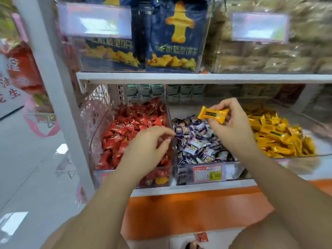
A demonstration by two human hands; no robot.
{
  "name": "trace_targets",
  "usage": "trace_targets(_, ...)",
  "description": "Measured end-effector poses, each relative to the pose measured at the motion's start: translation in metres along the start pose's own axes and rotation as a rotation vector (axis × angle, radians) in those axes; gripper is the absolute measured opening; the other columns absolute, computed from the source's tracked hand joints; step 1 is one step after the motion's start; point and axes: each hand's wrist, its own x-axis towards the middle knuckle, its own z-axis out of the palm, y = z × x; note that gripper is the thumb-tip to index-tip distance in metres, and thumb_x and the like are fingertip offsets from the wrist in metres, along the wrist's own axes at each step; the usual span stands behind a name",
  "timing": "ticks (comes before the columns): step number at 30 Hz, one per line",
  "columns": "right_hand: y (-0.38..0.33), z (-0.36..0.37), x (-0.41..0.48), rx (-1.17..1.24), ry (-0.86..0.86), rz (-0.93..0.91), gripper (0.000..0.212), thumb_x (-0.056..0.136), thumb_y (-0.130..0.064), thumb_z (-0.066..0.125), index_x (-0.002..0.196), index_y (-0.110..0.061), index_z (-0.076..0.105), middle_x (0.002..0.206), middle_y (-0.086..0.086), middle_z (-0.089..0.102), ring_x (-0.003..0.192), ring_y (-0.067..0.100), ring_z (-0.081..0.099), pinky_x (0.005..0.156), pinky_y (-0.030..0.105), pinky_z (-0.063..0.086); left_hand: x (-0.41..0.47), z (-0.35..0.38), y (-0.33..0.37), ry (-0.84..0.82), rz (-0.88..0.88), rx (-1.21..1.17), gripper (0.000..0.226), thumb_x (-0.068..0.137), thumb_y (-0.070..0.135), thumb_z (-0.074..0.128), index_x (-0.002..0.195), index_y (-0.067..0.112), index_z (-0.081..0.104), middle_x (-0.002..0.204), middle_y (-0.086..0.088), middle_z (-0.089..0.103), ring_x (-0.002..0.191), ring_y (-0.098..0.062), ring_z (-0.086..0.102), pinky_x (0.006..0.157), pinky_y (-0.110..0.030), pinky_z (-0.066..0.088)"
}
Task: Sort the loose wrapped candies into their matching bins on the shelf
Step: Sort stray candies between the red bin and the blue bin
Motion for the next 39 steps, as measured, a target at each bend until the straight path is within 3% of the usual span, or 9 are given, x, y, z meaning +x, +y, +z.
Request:
trace_targets(6, 0.062, -0.071, 0.011, -0.327, 0.263, 0.126, 0.025, 0.084, -0.005, 0.063, 0.104, -0.014, 0.051, 0.083, 0.006, 0.058, 0.055, 0.014, 0.044, 0.051, 0.023, 0.033, 0.019, 0.037, 0.037, 0.005, 0.097, -0.009, 0.022, 0.093, 0.016, 0.056, 0.11, 0.027, 0.065, 0.102, 0.02, 0.058, 0.091, -0.003, 0.057, 0.083, -0.03, 0.051)
trace_targets(10, 0.082, -0.091, 0.007, -0.484, 0.111, 0.193, 0.042, 0.089, -0.013, 0.062, 0.129, -0.012, 0.051, 0.124, 0.007, 0.057, 0.104, 0.028, 0.056, 0.076, 0.024, 0.037, 0.017, 0.054, 0.046, 0.03, 0.182, 0.004, 0.021, 0.093, 0.013, 0.056, 0.107, 0.025, 0.066, 0.099, 0.021, 0.056, 0.09, -0.005, 0.059, 0.08, -0.028, 0.051)
trace_targets(12, 0.079, -0.09, 0.005, -0.462, 0.118, 0.133, 0.034, 0.089, -0.011, 0.062, 0.122, -0.012, 0.057, 0.12, 0.005, 0.06, 0.103, 0.02, 0.056, 0.081, 0.019, 0.036, 0.013, 0.062, 0.046, 0.032, 0.248, -0.006, 0.021, 0.092, 0.011, 0.055, 0.106, 0.022, 0.067, 0.098, 0.021, 0.055, 0.094, -0.003, 0.058, 0.082, -0.019, 0.047)
trace_targets(15, 0.066, -0.08, -0.008, -0.383, 0.094, 0.021, 0.015, 0.087, -0.008, 0.062, 0.095, -0.02, 0.063, 0.088, -0.003, 0.064, 0.078, 0.01, 0.056, 0.066, 0.009, 0.04, 0.001, 0.075, 0.049, -0.014, 0.325, -0.055, 0.022, 0.091, 0.012, 0.051, 0.105, 0.02, 0.066, 0.097, 0.015, 0.06, 0.091, -0.002, 0.057, 0.077, -0.012, 0.043)
trace_targets(20, 0.057, -0.054, -0.071, -0.241, -0.045, -0.019, 0.02, 0.079, -0.001, 0.063, 0.079, -0.021, 0.061, 0.065, -0.013, 0.057, 0.06, 0.003, 0.052, 0.057, 0.007, 0.039, -0.033, 0.11, 0.047, -0.102, 0.353, -0.147, 0.021, 0.09, 0.01, 0.049, 0.101, 0.015, 0.066, 0.094, 0.006, 0.061, 0.087, -0.003, 0.054, 0.075, -0.011, 0.039)
trace_targets(27, 0.083, 0.0, -0.152, -0.176, -0.199, 0.326, 0.021, 0.071, -0.01, 0.061, 0.065, -0.029, 0.055, 0.056, -0.008, 0.056, 0.053, 0.007, 0.053, 0.047, 0.015, 0.04, -0.098, 0.179, 0.002, -0.243, 0.2, -0.089, 0.016, 0.079, 0.006, 0.052, 0.085, 0.022, 0.053, 0.082, 0.001, 0.055, 0.072, -0.018, 0.054, 0.055, -0.029, 0.042)
trace_targets(32, 0.143, 0.038, -0.175, -0.308, -0.274, 0.521, 0.025, 0.071, -0.008, 0.059, 0.057, -0.025, 0.049, 0.056, -0.008, 0.056, 0.051, 0.005, 0.05, 0.047, 0.015, 0.037, -0.129, 0.216, -0.045, -0.509, -0.174, -0.076, 0.022, 0.09, 0.01, 0.05, 0.1, 0.025, 0.064, 0.098, 0.005, 0.063, 0.089, -0.016, 0.06, 0.075, -0.031, 0.047)
trace_targets(35, 0.197, 0.056, -0.205, -0.33, -0.299, 0.758, 0.022, 0.074, -0.008, 0.059, 0.055, -0.019, 0.052, 0.057, 0.0, 0.059, 0.05, 0.014, 0.05, 0.051, 0.03, 0.044, -0.138, 0.232, -0.068, -0.568, -0.342, -0.041, 0.021, 0.093, 0.016, 0.05, 0.104, 0.028, 0.063, 0.103, 0.01, 0.066, 0.092, -0.011, 0.061, 0.082, -0.031, 0.05)
trace_targets(39, 0.257, 0.068, -0.243, -0.467, -0.405, 0.989, 0.014, 0.087, -0.02, 0.054, 0.079, -0.019, 0.066, 0.083, -0.003, 0.059, 0.079, 0.017, 0.055, 0.07, 0.022, 0.039, -0.142, 0.257, -0.09, -0.669, -0.445, -0.023, 0.023, 0.096, 0.02, 0.05, 0.113, 0.029, 0.061, 0.105, 0.009, 0.067, 0.088, -0.007, 0.06, 0.077, -0.025, 0.05)
